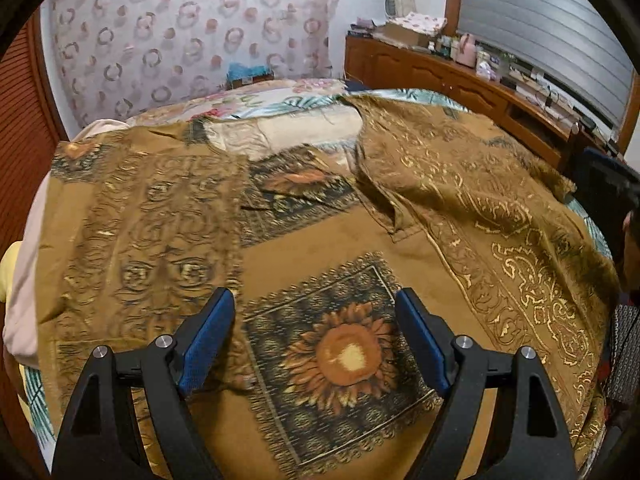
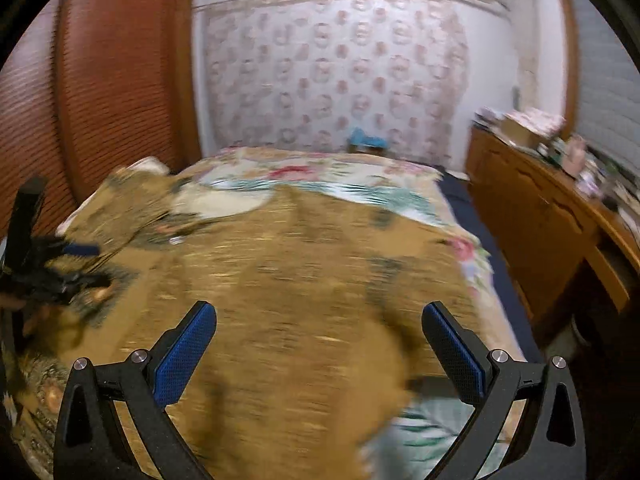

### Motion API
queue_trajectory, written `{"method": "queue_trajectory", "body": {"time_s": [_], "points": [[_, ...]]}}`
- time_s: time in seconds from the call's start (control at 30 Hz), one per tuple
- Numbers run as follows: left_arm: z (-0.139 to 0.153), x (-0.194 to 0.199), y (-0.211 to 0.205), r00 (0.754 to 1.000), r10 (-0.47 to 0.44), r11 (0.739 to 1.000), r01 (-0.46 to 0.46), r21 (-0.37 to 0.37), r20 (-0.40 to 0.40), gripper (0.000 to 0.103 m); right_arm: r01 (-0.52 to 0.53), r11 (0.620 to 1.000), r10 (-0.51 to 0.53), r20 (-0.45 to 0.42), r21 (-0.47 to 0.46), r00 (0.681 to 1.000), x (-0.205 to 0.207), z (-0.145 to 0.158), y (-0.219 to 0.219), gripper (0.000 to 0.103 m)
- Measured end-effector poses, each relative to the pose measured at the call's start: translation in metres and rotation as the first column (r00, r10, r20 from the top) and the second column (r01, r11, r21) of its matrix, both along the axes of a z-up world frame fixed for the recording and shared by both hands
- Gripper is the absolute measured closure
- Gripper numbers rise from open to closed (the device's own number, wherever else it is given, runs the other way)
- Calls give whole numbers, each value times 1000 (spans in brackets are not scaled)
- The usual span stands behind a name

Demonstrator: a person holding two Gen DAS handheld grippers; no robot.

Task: Fold small clothes
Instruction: 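Grasp the other sleeve edge of the shirt with the right gripper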

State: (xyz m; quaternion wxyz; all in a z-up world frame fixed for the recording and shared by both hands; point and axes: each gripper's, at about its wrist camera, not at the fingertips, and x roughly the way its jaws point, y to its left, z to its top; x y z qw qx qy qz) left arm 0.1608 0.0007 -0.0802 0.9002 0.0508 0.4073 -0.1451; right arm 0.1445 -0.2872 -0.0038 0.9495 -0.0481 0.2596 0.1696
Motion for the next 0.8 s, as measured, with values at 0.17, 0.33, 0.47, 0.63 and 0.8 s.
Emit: {"method": "queue_trajectory", "body": {"time_s": [0.17, 0.33, 0.47, 0.63, 0.8], "points": [[-5, 3, -9, 1000, 0, 999, 1, 46, -10, 19, 109, 994, -108, -48, 30, 993, 18, -3, -49, 4], [-6, 4, -11, 1000, -11, 998, 12, 62, -15, 14, 150, 985, -136, -145, 84, 980, 33, -14, -75, 7], [-6, 4, -10, 1000, -11, 998, 12, 62, -16, 14, 152, 982, -126, -211, 113, 969, 51, -16, -78, 9], [-6, 3, -10, 1000, -11, 998, 12, 62, -16, 14, 148, 979, -100, -302, 142, 948, 72, -28, -85, 12], [-6, 4, -9, 1000, -11, 998, 12, 62, -16, 14, 133, 978, -64, -375, 163, 925, 91, -35, -91, 21]]}}
